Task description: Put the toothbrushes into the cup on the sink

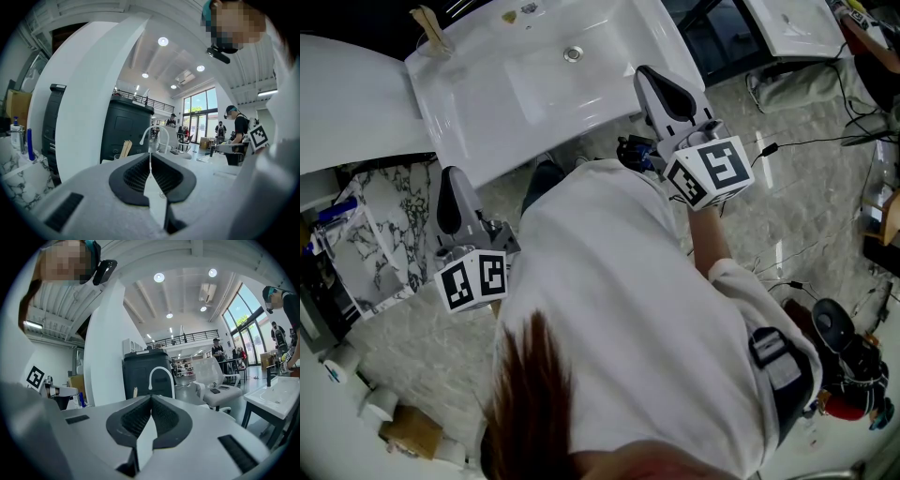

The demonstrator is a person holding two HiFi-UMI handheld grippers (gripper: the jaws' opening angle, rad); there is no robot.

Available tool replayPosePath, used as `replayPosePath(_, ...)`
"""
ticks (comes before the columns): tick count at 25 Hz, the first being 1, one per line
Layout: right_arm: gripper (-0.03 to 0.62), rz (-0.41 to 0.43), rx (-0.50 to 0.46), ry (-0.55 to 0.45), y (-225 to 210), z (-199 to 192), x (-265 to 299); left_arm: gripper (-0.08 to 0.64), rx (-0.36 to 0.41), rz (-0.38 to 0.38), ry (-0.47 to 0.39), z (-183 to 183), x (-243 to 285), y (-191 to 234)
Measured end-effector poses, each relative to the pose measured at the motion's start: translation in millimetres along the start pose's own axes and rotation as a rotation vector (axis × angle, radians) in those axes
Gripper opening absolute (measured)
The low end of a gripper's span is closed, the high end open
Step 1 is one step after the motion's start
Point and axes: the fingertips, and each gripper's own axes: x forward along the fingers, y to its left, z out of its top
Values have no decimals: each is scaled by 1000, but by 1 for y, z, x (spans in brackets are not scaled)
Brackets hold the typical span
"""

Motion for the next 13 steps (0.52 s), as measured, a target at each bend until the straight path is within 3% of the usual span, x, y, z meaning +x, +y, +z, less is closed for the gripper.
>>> replayPosePath(13, 14, -4, -4, 4, -6, -3, -1, 23, 2, -3, 1, -2, 3, -5)
